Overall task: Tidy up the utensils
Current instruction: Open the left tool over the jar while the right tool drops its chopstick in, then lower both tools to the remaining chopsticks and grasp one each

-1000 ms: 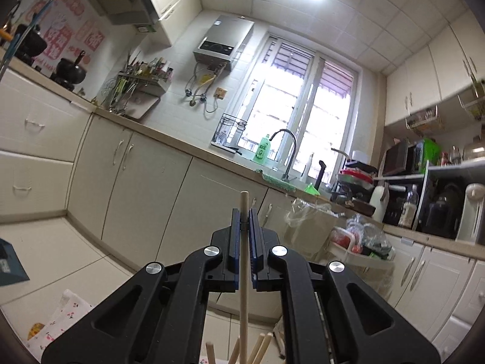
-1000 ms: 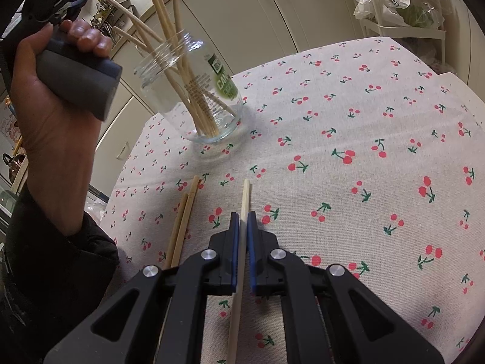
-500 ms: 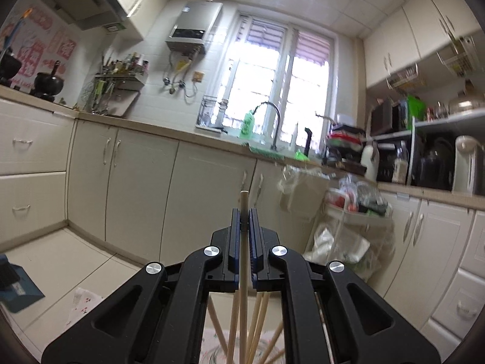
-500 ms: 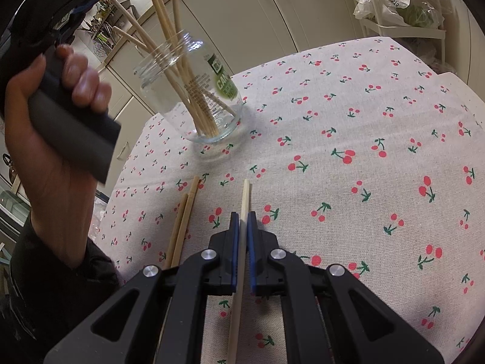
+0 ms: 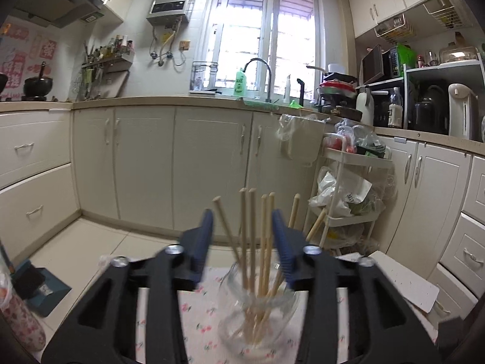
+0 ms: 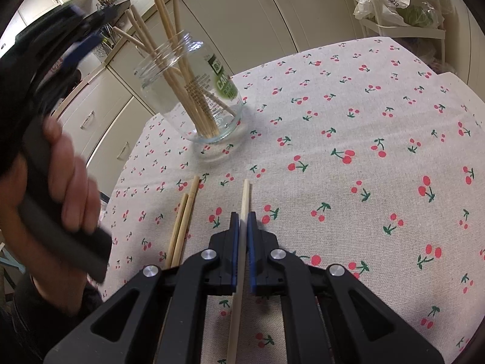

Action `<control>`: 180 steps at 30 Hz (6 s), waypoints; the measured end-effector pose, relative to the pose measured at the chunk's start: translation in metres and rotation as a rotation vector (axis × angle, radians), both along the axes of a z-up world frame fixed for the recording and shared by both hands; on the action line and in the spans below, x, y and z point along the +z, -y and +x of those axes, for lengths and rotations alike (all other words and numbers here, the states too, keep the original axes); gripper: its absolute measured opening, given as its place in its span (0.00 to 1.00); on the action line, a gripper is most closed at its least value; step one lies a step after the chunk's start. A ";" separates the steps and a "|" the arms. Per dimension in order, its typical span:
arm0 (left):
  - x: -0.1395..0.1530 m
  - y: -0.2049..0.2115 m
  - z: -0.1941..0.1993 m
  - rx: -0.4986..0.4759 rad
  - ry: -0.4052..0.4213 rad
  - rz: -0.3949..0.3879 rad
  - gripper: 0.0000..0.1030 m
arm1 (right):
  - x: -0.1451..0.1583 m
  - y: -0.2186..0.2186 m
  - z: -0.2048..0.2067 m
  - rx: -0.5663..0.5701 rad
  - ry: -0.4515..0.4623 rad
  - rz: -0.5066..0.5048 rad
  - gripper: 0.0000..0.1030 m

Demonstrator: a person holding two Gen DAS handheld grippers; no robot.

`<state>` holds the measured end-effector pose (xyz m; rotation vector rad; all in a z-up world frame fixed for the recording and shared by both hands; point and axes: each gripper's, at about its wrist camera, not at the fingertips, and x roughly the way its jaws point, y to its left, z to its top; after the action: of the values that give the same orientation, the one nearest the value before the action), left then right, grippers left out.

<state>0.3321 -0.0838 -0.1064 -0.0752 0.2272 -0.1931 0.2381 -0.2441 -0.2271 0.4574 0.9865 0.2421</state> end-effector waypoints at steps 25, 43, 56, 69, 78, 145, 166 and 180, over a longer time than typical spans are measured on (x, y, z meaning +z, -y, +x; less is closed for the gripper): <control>-0.068 -0.062 -0.013 0.160 -0.252 -0.089 0.83 | 0.051 -0.008 0.013 0.015 0.080 -0.136 0.34; -0.074 -0.067 -0.005 0.170 -0.300 -0.126 0.85 | 0.034 -0.019 0.015 0.050 0.063 -0.230 0.06; -0.079 -0.076 0.000 0.191 -0.325 -0.172 0.85 | 0.172 -0.024 0.083 -0.134 0.666 0.034 0.06; -0.081 -0.076 0.007 0.183 -0.361 -0.199 0.85 | 0.163 -0.030 0.146 -0.282 0.780 -0.037 0.06; -0.083 -0.077 0.009 0.174 -0.375 -0.214 0.85 | 0.147 -0.044 0.148 -0.274 0.782 -0.111 0.06; -0.088 -0.075 -0.059 0.057 -0.642 -0.067 0.87 | 0.017 -0.061 -0.041 0.210 0.010 -0.423 0.10; -0.108 0.010 -0.034 -0.048 -0.700 0.243 0.19 | 0.018 -0.018 -0.021 0.167 -0.048 -0.357 0.20; -0.107 0.015 -0.036 -0.134 -0.714 0.254 0.05 | 0.018 -0.020 -0.016 0.186 -0.050 -0.376 0.06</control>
<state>0.2963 -0.0984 -0.2138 0.1287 0.9678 -0.2647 0.2218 -0.2240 -0.2096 0.0286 1.0963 0.2062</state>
